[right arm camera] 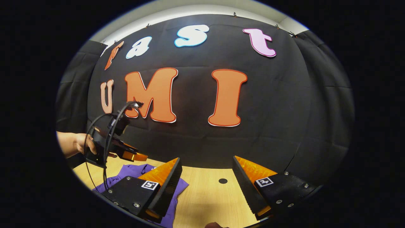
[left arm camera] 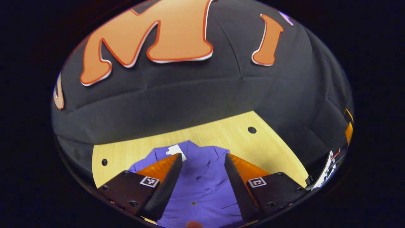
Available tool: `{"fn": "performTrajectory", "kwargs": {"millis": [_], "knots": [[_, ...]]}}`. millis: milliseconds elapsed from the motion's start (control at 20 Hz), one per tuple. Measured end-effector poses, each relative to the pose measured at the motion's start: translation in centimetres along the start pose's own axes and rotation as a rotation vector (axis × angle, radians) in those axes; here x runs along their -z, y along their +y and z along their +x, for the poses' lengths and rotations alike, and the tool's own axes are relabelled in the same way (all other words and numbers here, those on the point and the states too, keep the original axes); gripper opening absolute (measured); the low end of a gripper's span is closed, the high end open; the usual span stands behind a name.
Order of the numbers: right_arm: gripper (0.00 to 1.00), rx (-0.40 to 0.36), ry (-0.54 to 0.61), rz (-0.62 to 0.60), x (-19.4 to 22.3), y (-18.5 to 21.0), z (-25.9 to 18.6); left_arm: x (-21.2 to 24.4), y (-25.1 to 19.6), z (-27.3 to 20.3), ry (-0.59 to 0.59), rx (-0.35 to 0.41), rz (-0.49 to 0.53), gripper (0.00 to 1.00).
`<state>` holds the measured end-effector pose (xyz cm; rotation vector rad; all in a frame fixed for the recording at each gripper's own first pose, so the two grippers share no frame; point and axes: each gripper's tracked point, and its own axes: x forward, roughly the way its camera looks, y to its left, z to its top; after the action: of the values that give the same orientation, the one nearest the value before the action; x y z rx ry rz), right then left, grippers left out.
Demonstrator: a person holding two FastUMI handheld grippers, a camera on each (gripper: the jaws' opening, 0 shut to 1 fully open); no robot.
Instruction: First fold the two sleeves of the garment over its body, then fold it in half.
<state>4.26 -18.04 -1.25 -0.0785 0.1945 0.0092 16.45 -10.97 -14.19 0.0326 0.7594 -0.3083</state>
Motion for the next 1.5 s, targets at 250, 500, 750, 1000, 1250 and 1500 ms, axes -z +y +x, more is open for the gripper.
{"fn": "performTrajectory", "kwargs": {"millis": [250, 500, 750, 1000, 1250, 1500], "knots": [[0.95, -0.058, 0.006, -0.014, 0.2, 2.3, 1.2, -3.8, 1.8, -7.4, -0.246, -0.076, -0.001, 0.93], [0.95, -0.070, -0.042, -0.070, -1.5, 4.3, 0.9, -4.6, 4.6, -15.5, -0.417, -0.173, -0.046, 0.93], [0.95, -0.035, -0.111, -0.063, -3.2, 7.3, -1.7, -2.6, 8.0, -24.2, -0.587, -0.263, -0.052, 0.92], [0.95, -0.016, -0.120, -0.025, -2.7, 11.5, -5.2, 3.2, 11.3, -32.1, -0.657, -0.370, -0.033, 0.94], [0.95, -0.012, 0.003, -0.019, 2.7, 14.9, -8.6, 10.5, 13.3, -35.5, -0.637, -0.400, -0.018, 0.92], [0.95, 0.002, 0.178, -0.003, 10.0, 16.2, -12.1, 18.2, 14.8, -35.0, -0.506, -0.408, -0.053, 0.91]]}}
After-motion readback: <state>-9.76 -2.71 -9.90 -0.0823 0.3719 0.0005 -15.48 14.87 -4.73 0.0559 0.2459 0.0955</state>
